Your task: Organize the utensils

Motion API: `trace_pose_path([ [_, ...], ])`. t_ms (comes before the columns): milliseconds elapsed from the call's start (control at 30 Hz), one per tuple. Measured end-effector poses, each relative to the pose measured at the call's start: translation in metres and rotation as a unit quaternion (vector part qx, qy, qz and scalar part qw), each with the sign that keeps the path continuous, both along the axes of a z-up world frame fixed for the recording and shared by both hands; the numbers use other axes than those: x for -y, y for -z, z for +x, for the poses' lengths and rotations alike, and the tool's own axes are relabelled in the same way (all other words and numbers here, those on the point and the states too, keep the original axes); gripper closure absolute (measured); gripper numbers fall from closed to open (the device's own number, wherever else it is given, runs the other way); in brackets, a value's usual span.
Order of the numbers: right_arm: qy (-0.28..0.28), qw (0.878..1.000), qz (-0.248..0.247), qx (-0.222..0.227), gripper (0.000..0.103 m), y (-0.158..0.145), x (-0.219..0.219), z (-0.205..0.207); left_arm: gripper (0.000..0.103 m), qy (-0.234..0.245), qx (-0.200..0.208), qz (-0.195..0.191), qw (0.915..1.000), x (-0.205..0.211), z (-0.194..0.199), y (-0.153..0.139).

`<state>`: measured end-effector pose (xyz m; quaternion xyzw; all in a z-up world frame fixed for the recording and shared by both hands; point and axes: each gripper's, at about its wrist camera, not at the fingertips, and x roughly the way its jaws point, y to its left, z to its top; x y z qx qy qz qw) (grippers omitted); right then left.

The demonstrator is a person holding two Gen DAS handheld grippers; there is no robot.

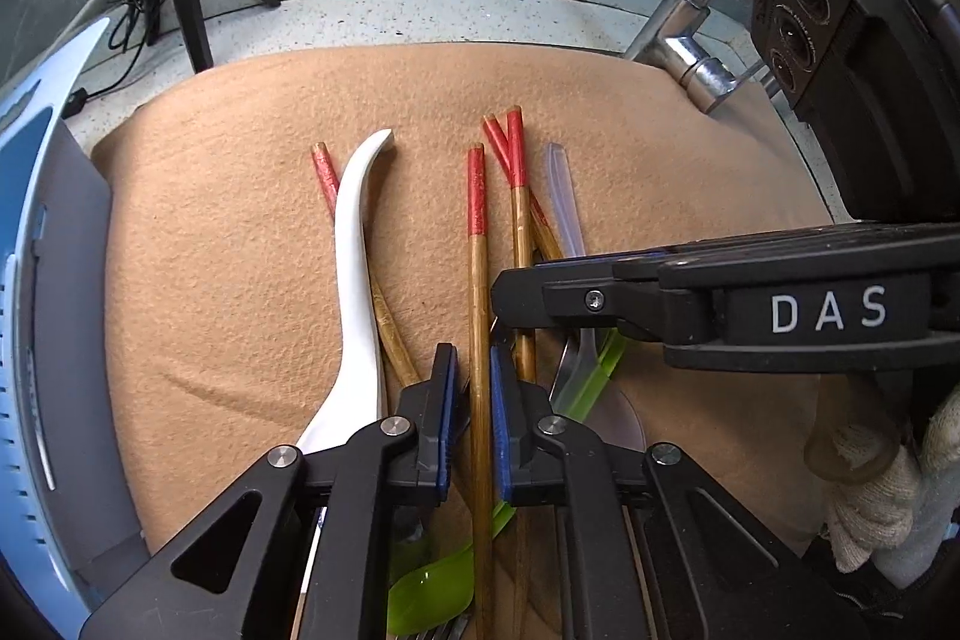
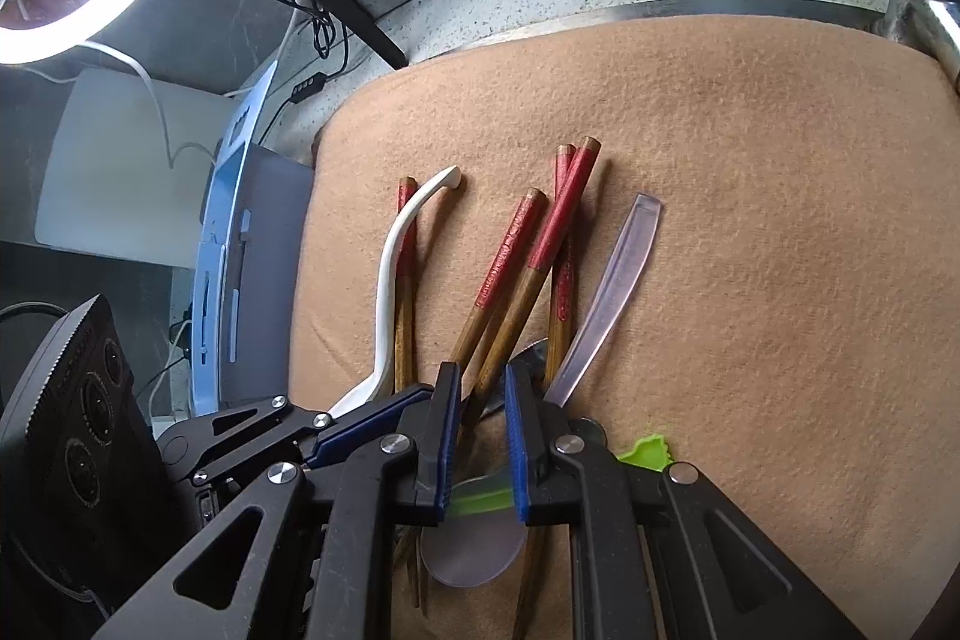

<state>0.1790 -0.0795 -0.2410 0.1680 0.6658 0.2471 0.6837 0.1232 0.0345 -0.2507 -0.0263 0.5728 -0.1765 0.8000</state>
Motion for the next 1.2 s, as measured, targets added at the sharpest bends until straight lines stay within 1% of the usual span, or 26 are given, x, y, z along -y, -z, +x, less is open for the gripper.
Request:
trace_pose_path([
  [233, -0.002, 1.000, -0.002, 0.001, 0.092, 0.001, -0.005, 0.002, 0.097, -0.007, -0.002, -0.015, 0.9999, -0.001, 0.003, 0.002],
  [433, 0.011, 1.000, 0.020, -0.009, 0.097, 0.004, -0.001, 0.001, 0.098, -0.019, 0.001, -0.020, 0.9996, -0.005, 0.000, 0.002],
  [633, 0.022, 0.999, 0.031, -0.007, 0.097, 0.001, 0.007, 0.000, 0.098, -0.030, 0.005, -0.027, 0.9992, -0.006, -0.003, 0.000],
  [700, 0.028, 0.999, 0.038, -0.009, 0.097, 0.000, 0.010, 0.000, 0.098, -0.034, 0.005, -0.035, 0.9988, -0.007, -0.004, -0.002],
  [800, 0.036, 0.998, 0.050, -0.012, 0.097, -0.004, 0.013, -0.002, 0.098, -0.039, 0.012, -0.042, 0.9982, -0.009, -0.007, -0.008],
  [1000, 0.042, 0.997, 0.065, 0.000, 0.097, -0.020, 0.017, -0.006, 0.098, -0.049, 0.031, -0.050, 0.9971, -0.013, -0.014, -0.025],
  [1200, 0.036, 0.996, 0.074, 0.022, 0.097, -0.042, 0.011, -0.008, 0.098, -0.075, 0.056, -0.057, 0.9940, -0.037, -0.029, -0.046],
])
